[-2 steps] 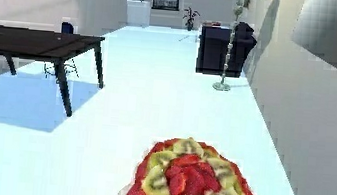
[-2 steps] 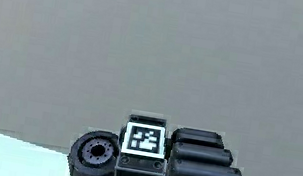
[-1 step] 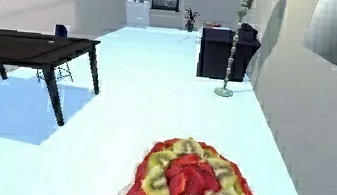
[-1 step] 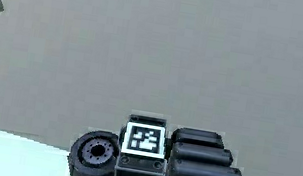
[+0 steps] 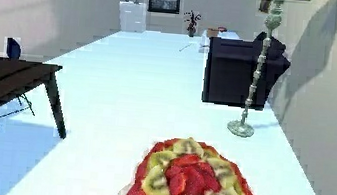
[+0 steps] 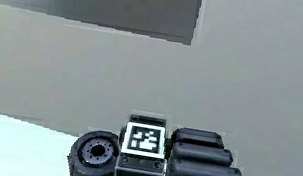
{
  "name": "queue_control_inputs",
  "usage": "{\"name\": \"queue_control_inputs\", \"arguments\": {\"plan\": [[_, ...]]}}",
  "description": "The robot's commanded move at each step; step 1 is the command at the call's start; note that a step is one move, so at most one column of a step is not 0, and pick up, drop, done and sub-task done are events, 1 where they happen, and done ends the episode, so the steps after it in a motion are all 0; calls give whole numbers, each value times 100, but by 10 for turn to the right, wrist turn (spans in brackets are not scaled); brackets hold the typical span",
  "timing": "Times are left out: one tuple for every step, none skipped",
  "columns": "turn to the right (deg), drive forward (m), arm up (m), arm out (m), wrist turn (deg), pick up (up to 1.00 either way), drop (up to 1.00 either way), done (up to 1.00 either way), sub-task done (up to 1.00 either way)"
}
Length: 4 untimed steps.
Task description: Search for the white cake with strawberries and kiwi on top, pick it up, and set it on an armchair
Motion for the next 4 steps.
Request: {"name": "queue_control_inputs", "arguments": {"plan": [[30,0,0,0,0,0,0,0,0],[0,100,0,0,0,0,0,0,0],[0,70,0,0,0,0,0,0,0],[0,100,0,0,0,0,0,0,0]]}}
